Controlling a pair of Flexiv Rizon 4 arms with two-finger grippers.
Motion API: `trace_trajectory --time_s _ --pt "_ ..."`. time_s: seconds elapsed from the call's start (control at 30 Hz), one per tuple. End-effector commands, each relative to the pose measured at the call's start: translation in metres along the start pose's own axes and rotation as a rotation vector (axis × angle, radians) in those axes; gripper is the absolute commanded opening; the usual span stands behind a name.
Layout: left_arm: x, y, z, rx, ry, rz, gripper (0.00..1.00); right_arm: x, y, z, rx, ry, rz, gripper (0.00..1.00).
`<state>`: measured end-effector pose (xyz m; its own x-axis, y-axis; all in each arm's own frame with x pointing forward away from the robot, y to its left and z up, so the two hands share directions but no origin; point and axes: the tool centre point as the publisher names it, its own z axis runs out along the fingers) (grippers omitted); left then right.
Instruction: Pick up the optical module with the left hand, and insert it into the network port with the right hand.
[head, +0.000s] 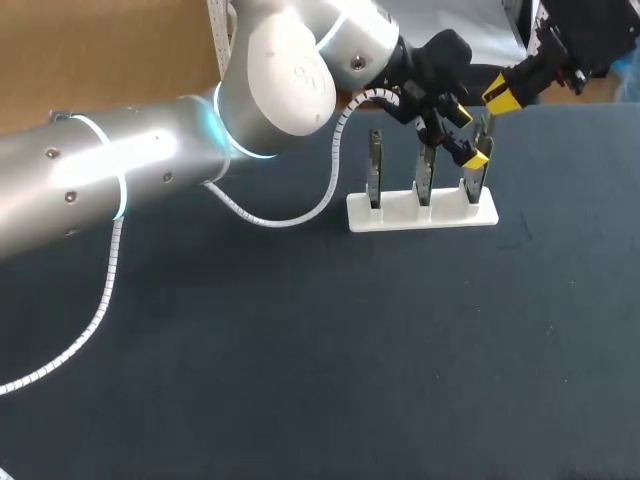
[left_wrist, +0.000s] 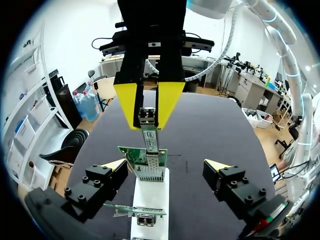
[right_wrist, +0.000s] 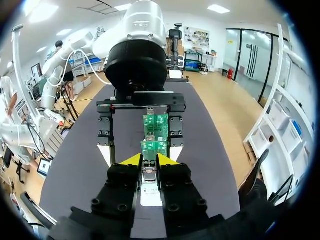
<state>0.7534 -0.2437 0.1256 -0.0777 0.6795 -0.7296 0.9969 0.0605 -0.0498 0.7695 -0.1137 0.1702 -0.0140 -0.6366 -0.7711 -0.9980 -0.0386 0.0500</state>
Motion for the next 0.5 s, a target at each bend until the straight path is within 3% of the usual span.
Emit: trace_trajectory --time_s 0.03,0.5 --pt "-0.0013 0.0015 0.0004 0.003 0.006 -0.002 1.00 0.0010 -0.0004 0.0004 0.005 -0.006 0.001 0.00" --pt "-0.0013 0.0015 0.0004 0.003 0.006 -0.002 1.00 0.0018 0.0015 0.0040 0.004 -0.010 0.010 0.00"
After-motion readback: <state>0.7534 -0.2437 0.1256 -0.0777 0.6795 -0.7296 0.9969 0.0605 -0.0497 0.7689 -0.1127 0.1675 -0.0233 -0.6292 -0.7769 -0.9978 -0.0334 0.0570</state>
